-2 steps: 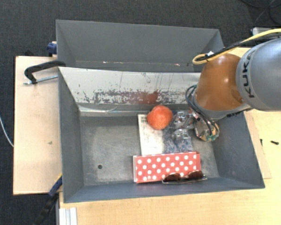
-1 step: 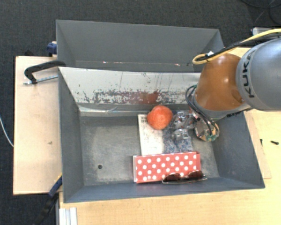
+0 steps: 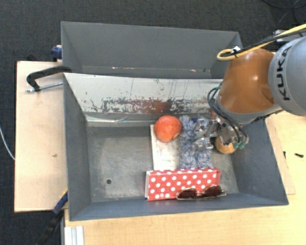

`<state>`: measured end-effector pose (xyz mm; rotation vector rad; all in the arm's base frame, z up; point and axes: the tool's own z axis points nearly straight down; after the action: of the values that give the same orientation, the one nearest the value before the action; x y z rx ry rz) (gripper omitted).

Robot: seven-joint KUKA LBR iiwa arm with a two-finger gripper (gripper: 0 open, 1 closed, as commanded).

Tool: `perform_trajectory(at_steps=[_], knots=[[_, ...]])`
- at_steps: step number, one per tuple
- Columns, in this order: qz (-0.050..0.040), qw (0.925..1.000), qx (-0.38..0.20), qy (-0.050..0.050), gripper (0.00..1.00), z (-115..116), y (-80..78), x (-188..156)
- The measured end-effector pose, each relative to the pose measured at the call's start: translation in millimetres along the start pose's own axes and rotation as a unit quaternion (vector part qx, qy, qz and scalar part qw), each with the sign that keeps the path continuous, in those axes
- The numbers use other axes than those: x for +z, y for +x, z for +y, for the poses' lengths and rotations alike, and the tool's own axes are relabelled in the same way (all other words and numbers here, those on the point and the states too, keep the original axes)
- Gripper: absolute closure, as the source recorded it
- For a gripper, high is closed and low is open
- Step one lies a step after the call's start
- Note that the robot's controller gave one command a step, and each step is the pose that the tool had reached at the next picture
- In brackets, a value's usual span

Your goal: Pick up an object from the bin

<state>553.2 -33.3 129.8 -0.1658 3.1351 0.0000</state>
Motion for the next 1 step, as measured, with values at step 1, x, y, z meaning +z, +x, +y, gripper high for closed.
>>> perform_trajectory(at_steps=[1], knots=[[-0.0002, 0.9926, -0.122, 0.0, 1.0, 2.1, -6.3, -64.9]])
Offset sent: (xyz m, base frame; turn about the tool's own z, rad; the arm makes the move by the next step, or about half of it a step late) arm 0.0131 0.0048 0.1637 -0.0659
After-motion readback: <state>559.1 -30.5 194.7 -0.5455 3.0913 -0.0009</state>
